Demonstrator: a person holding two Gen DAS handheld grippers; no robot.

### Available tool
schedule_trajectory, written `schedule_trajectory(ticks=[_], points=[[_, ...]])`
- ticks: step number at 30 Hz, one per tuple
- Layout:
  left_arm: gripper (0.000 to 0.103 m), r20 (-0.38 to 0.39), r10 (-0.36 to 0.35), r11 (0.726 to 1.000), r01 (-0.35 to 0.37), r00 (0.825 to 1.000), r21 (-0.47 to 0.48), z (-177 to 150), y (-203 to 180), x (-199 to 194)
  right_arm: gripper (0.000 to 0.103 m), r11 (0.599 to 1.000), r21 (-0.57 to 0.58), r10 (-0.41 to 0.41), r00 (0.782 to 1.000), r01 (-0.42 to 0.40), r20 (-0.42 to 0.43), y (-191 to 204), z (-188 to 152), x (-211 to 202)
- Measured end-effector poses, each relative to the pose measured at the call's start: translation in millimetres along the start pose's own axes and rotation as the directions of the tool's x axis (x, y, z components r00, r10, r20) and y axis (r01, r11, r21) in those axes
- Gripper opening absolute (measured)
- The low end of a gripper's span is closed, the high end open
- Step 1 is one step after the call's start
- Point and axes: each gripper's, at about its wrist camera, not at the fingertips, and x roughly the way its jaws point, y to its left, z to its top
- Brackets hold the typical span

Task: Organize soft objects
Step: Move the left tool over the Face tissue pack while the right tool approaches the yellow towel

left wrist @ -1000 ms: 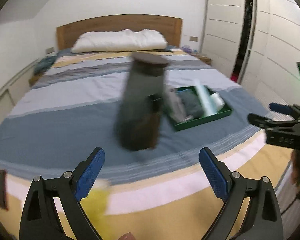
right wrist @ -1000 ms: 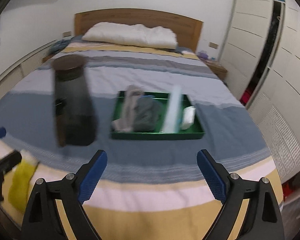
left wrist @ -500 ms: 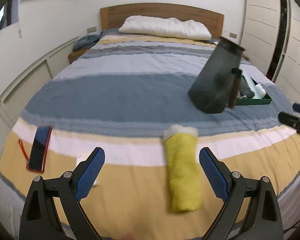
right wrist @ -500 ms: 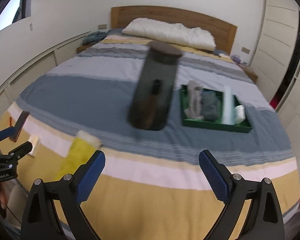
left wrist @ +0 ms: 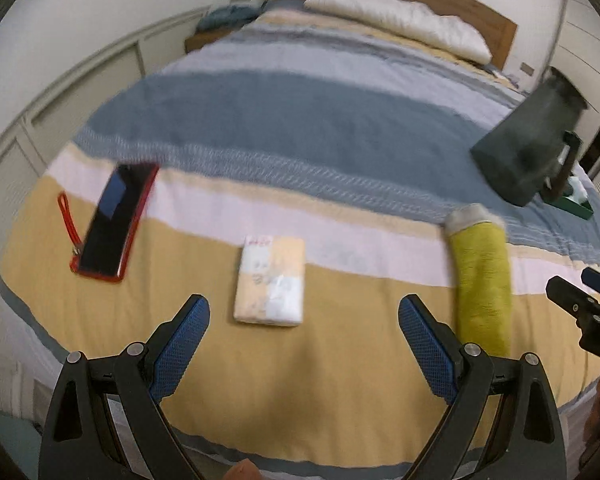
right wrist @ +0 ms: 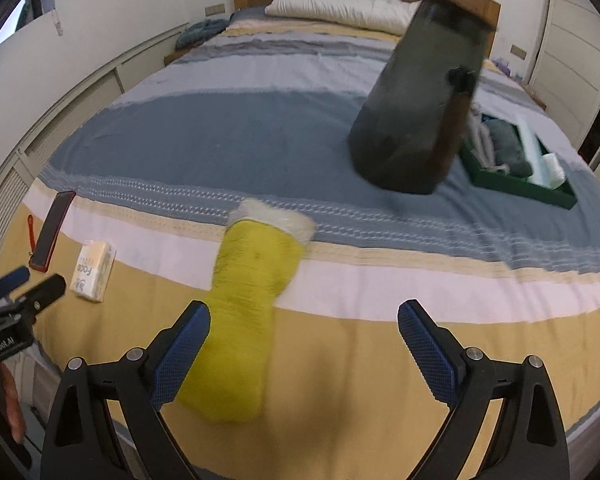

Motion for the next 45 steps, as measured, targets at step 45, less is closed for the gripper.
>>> schedule_trajectory(ticks=[45], points=[[0.093, -0.164, 0.076, 0.995, -0.065, 0.984, 0.071, 7, 16, 104, 0.101, 0.993, -0.018, -0.115, 0.974, 0.114, -0.197, 73, 14, 181]])
